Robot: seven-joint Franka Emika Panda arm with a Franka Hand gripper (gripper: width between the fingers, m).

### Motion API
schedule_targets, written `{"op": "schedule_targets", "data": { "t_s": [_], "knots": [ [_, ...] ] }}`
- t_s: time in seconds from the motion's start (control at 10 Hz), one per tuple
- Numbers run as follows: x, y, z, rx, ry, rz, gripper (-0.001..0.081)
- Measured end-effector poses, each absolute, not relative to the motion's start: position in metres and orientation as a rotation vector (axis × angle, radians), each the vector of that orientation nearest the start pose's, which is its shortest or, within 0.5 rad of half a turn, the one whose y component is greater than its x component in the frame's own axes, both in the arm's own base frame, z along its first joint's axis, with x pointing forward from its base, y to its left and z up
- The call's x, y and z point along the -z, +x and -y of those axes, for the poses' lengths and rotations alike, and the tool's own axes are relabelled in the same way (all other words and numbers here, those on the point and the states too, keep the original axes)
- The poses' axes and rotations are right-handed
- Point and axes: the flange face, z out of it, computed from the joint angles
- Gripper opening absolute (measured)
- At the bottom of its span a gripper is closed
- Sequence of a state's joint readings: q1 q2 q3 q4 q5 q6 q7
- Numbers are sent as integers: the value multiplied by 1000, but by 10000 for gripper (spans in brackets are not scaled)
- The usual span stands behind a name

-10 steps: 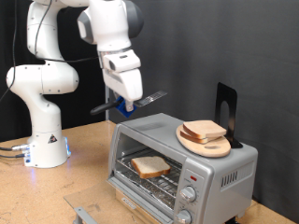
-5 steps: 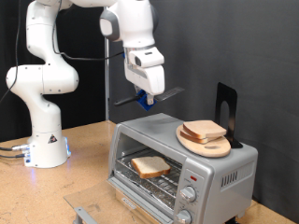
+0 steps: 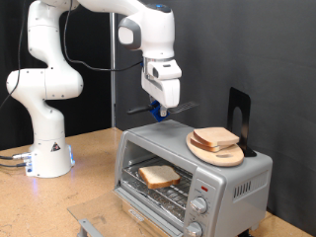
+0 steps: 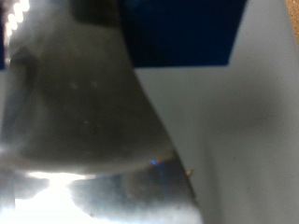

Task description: Make a piece of toast with the oven

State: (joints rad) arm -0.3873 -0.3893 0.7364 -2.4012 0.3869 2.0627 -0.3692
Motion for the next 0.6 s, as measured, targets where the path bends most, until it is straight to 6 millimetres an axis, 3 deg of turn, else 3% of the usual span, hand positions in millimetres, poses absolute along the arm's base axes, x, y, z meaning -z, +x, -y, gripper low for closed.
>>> {"op": "schedule_targets", "data": {
  "t_s": [0.6],
  "knots": [
    [-391,414,-167,-4,-3004,655,491]
  ]
}}
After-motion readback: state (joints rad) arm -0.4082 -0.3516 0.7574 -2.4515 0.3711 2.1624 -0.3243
